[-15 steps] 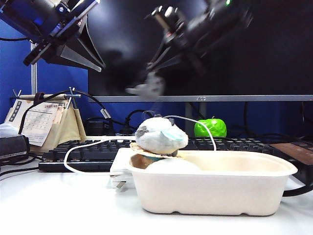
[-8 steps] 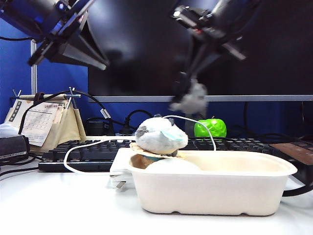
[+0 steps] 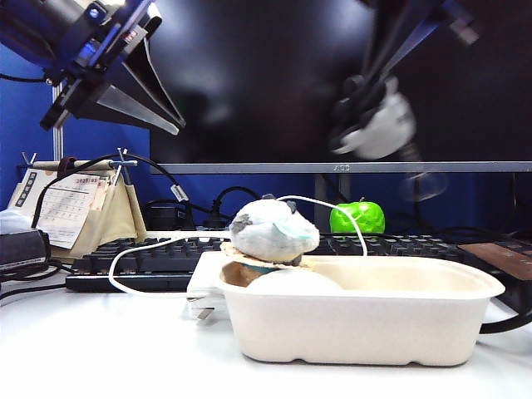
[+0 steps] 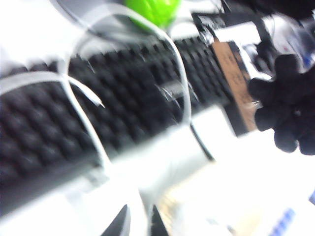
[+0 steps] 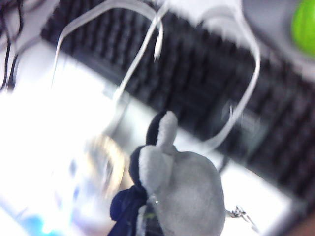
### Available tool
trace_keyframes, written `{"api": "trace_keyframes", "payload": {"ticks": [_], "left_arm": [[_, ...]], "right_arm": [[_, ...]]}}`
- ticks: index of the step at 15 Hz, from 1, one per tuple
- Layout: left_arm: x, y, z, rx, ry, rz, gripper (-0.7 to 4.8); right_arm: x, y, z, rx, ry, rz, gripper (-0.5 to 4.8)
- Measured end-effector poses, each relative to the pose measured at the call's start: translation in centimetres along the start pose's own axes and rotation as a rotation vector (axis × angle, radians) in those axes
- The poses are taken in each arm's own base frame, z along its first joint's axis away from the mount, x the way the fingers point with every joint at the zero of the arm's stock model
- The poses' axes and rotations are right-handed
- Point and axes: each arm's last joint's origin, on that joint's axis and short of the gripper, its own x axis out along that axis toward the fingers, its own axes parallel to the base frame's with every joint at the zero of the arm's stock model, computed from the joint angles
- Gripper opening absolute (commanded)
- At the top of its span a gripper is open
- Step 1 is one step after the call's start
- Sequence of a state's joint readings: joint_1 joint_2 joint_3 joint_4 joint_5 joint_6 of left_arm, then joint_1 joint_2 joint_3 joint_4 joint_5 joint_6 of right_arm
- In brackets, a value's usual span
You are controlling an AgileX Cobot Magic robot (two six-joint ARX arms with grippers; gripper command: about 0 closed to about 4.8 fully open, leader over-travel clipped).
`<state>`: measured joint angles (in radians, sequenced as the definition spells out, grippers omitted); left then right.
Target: Identity fluffy octopus among items on the table, put them into the paper lunch box.
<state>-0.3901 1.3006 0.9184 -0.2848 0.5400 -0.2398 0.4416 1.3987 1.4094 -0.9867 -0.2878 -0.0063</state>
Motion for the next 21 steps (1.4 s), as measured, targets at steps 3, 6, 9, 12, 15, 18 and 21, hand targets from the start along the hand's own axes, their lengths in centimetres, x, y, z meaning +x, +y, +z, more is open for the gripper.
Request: {"api": "trace_keyframes", "payload": {"ticks": [3,6,9,12,15,18,21], "left_arm": [[-0.1,-0.6,-0.2,-0.003,0.054,-0.203,0.57],[-0.2,-1.1,-0.3,-0.003,0.100,-0.396,0.57],[-0.4,-1.4,-0.4,-0.003,0.130,-0.518,0.57],[-0.4,-1.5,-0.4,-0.003,0.134,-0.537,0.58],[-0.4,-1.5,-0.4,-0.003,0.135,-0.536,0.57],[-0.4,-1.5,-0.4,-0.003,0.134,-0.537,0.57],[-0.4,-1.5,-0.4,-0.003,0.134,-0.537,0.58]], "right_arm": [[-1.4,0.4,-1.0,0.008,0.029,0.002,-0.01],[-1.5,0.6,-1.8,0.027,0.100,0.014,-0.01],[-1.5,0.9,-2.4,0.046,0.160,0.072,-0.01],[-1.6,1.0,-2.9,0.067,0.208,0.123,-0.01],[-0.9,0.9,-3.7,0.088,0.259,0.136,-0.01],[2.4,0.1,-5.8,0.103,0.316,0.139,-0.01],[4.4,-0.3,-6.3,0.076,0.251,0.160,-0.01]]}}
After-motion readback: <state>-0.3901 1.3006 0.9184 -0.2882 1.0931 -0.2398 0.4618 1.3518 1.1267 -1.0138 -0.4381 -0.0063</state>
